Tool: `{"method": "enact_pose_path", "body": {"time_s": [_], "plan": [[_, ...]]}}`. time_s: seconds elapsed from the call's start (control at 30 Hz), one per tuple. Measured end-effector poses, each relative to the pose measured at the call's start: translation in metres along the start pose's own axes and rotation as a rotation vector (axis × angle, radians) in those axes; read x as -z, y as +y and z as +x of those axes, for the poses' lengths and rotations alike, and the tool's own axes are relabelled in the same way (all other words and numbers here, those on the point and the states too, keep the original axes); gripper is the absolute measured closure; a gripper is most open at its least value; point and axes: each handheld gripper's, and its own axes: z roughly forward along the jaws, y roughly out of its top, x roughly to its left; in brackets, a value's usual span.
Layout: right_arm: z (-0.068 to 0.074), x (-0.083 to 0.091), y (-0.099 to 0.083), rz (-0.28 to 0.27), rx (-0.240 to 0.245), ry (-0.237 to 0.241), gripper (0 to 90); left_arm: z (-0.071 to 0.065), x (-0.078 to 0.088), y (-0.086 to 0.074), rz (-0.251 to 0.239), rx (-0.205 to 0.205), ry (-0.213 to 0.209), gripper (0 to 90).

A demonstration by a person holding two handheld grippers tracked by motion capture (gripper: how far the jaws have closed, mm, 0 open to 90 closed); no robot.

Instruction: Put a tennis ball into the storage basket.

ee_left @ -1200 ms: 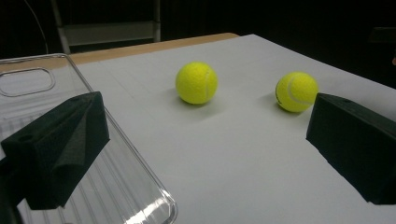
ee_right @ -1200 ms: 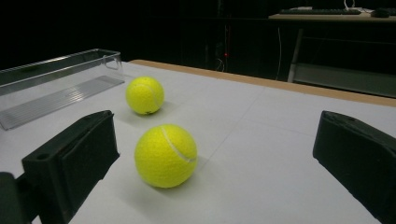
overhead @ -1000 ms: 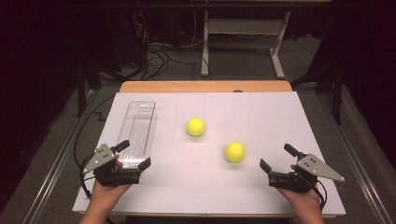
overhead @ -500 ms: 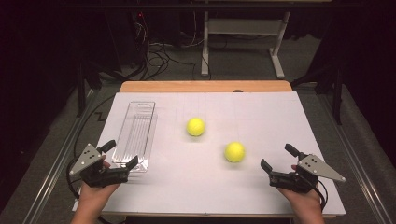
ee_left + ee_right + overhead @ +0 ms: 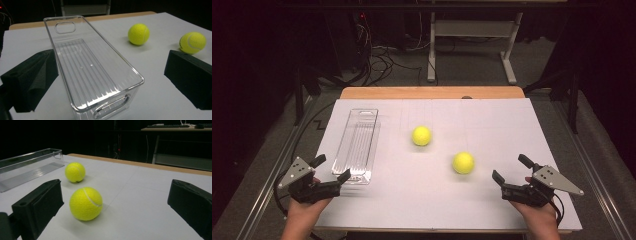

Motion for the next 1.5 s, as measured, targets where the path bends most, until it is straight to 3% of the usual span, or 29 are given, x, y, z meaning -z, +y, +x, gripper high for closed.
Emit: {"method": "enact_pose_path", "body": {"time_s": [0.07, 0.3, 0.43, 0.67, 0.9, 1.17, 1.5], "plan": [[0.000, 0.000, 0.000, -0.002, 0.001, -0.001, 0.1, -0.002, 0.000, -0.001, 0.029, -0.018, 0.010, 0.2], [-0.002, 0.001, 0.000, -0.004, -0.005, -0.005, 0.1, -0.003, 0.000, -0.005, 0.112, 0.029, 0.033, 0.2], [-0.002, 0.001, 0.000, -0.004, -0.005, -0.004, 0.1, -0.006, -0.002, -0.007, 0.181, 0.032, 0.042, 0.2], [-0.003, 0.001, 0.000, -0.003, -0.008, -0.003, 0.1, -0.008, -0.004, -0.010, 0.285, 0.045, 0.036, 0.4], [-0.002, 0.000, 0.000, -0.001, -0.007, -0.001, 0.1, -0.006, -0.012, -0.016, 0.394, 0.075, -0.002, 0.6], [-0.003, 0.002, 0.000, -0.003, -0.009, -0.004, 0.1, -0.009, -0.015, -0.017, 0.479, 0.079, 0.035, 0.7], [-0.003, 0.001, 0.000, -0.002, -0.006, -0.002, 0.2, -0.014, -0.024, -0.021, 0.601, 0.068, 0.014, 0.7]]}}
